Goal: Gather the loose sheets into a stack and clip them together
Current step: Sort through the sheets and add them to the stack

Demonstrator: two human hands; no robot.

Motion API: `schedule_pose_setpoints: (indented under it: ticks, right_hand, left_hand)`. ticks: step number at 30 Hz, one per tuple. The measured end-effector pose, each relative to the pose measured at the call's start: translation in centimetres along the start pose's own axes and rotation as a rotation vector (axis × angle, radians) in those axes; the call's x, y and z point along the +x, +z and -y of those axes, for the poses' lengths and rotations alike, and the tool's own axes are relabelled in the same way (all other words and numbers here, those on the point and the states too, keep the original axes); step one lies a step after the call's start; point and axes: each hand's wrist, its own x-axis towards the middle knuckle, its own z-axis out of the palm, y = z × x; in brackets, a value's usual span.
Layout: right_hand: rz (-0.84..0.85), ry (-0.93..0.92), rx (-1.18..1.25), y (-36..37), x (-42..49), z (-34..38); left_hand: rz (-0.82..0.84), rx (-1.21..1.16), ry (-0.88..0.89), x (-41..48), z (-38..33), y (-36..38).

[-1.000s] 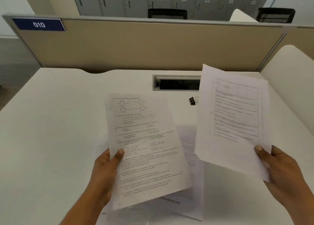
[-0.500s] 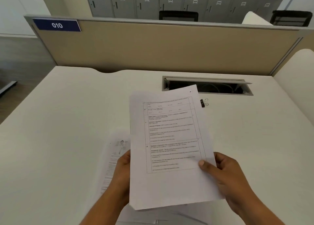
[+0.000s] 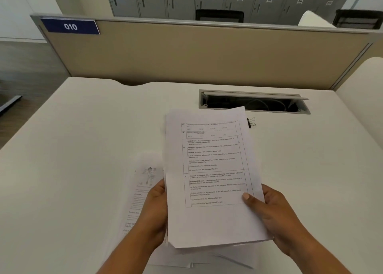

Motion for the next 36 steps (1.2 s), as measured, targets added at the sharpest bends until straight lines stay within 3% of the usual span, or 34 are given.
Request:
schedule_pose_setpoints:
  ticks: [5,12,14,17,19,21,24,30,33,36]
  right_hand:
    - [-0.065,-0.033,-0.025,0.2,0.1,-0.5]
    - [-0.007,-0.054,0.010,0.8,-0.2,-0.7]
    - [-0.065,-0.085,-0.025,0.9,0.0,-1.0]
    - [-0.135,-0.279,-0.374,0.4,0.2,-3.0]
    - [-0.048,-0.342,-0.785,-0.3,0.5,-5.0]
    - [0.041,-0.310,-1.175,-1.7,1.6,-7.5]
    - [-0.094,-0.196,-1.409,-3.1,2.6,-8.7]
    - [-0.278,-0.022,-1.347,-3.7,3.6,-7.4]
    - [-0.432,0.104,-1.192,-4.1,4.2,-6.9]
    - [-0.457,0.170,-1.028,-4.8,4.9,-6.3]
  left_hand:
    - [-0.030,-0.123,-0.068,0.1,-0.3,-0.2]
    - [-0.106,0.040,0.049,-0.2,-0.3,-0.3]
    - [-0.116,0.055,0.062,-0.3,-0.3,-0.8]
    - [-0.144,0.062,0.087,-0.3,-0.2,-2.3]
    - [-0.156,0.061,0.095,-0.2,-0.2,-3.3]
    - [-0.164,0.068,0.095,-0.3,0.0,-4.4]
    - [-0.171,0.076,0.086,-0.5,0.7,-5.6]
    - [-0.186,0.055,0.051,-0.8,2.6,-7.0]
    - [-0.187,0.042,0.059,-0.8,3.0,-7.1]
    - [-0.200,0.031,0.073,-0.7,3.1,-7.3]
